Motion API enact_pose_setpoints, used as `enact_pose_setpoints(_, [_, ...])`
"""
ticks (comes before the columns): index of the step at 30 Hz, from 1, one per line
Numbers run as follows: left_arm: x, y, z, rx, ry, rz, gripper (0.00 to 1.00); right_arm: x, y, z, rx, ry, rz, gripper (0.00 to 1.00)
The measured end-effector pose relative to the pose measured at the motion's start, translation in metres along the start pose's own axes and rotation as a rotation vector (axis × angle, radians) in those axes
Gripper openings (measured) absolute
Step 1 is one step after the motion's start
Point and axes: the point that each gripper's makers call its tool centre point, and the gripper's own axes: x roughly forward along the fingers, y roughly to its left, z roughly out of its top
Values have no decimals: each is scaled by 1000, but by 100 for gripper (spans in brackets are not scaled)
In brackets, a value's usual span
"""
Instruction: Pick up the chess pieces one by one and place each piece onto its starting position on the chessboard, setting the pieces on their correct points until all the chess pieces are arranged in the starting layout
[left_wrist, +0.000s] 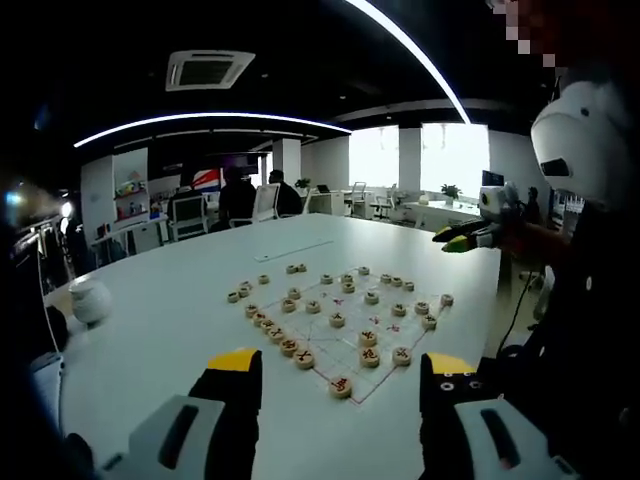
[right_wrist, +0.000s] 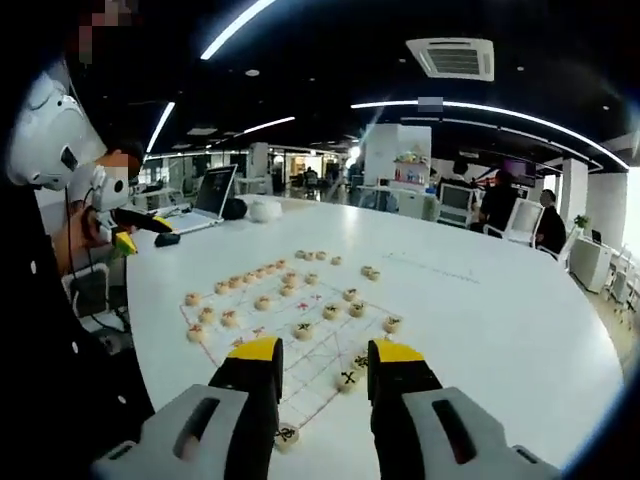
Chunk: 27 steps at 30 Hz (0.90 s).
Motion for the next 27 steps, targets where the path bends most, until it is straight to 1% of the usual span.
enact_pose_setpoints(4, [-3, 2, -2, -7, 0, 14, 64, 13, -4, 8, -19, 17, 49, 35])
enact_pose_setpoints(6, [-5, 3, -2, -7, 2, 21, 64, 18, -6, 13, -30, 24, 62, 35])
enact_pose_setpoints(12, [-9, 6, -2, -10, -4, 34, 64, 39, -11, 35, -133, 79, 125, 34])
enact_pose_setpoints(16, [-10, 6, -2, -7, -6, 36, 64, 62, -18, 48, -206, 133, 162, 34])
enact_pose_setpoints(17, [-10, 6, -3, -5, -4, 37, 64, 67, -19, 48, -222, 158, 178, 34])
enact_pose_setpoints(19, [-11, 6, -5, -5, -2, 39, 64, 79, -24, 51, -227, 172, 186, 34])
enact_pose_setpoints(22, [-13, 5, -6, -9, -5, 39, 64, 99, -34, 52, -253, 227, 201, 34])
enact_pose_setpoints(23, [-13, 5, -7, -10, -6, 40, 64, 103, -36, 52, -259, 236, 205, 34])
enact_pose_setpoints(27, [-18, 8, -10, -17, -9, 53, 64, 139, -47, 56, -260, 290, 229, 34])
